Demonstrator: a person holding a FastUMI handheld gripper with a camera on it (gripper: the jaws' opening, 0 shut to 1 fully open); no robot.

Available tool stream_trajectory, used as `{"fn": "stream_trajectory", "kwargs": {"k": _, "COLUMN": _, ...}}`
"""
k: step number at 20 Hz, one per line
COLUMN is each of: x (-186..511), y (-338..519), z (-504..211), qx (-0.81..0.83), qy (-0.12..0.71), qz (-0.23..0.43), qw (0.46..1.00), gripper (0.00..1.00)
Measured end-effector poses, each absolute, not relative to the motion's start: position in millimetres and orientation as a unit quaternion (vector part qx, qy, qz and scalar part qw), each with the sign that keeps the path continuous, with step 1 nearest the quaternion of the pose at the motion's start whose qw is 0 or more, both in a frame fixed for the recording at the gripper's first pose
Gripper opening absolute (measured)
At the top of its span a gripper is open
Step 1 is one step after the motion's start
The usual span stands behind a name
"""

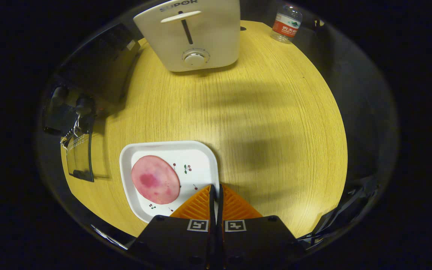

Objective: Open the toaster oven, put the food inside, and close the toaster oven door.

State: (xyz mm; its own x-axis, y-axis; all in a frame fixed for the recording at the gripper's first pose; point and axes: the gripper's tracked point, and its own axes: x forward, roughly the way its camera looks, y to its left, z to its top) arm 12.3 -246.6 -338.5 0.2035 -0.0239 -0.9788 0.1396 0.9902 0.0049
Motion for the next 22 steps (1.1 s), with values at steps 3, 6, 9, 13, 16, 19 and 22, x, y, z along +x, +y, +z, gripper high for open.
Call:
{"fn": "stream_trajectory", "kwargs": {"k": 3, "x": 12.3, "y": -245.0, "z": -338.0, "qx": 0.050, "qy": 0.629, "qz": -0.042, "qw": 0.774, "gripper": 0.02}}
{"fn": "stream_trajectory", "kwargs": {"k": 6, "x": 8.9, "y": -242.8, "z": -338.1, "qx": 0.076, "qy": 0.621, "qz": -0.037, "qw": 0.779, "gripper": 0.02}}
{"fn": "stream_trajectory", "kwargs": {"k": 9, "x": 0.8, "y": -239.1, "z": -337.5, "qx": 0.114, "qy": 0.614, "qz": -0.044, "qw": 0.779, "gripper": 0.02}}
{"fn": "stream_trajectory", "kwargs": {"k": 13, "x": -8.2, "y": -222.0, "z": -326.2, "qx": 0.198, "qy": 0.593, "qz": -0.030, "qw": 0.780, "gripper": 0.02}}
{"fn": "stream_trajectory", "kwargs": {"k": 16, "x": -5.9, "y": -220.8, "z": -318.0, "qx": 0.237, "qy": 0.576, "qz": -0.021, "qw": 0.782, "gripper": 0.02}}
{"fn": "stream_trajectory", "kwargs": {"k": 19, "x": -10.2, "y": -213.4, "z": -298.0, "qx": 0.265, "qy": 0.552, "qz": -0.007, "qw": 0.791, "gripper": 0.02}}
{"fn": "stream_trajectory", "kwargs": {"k": 22, "x": -17.5, "y": -206.4, "z": -283.7, "qx": 0.285, "qy": 0.538, "qz": 0.002, "qw": 0.793, "gripper": 0.02}}
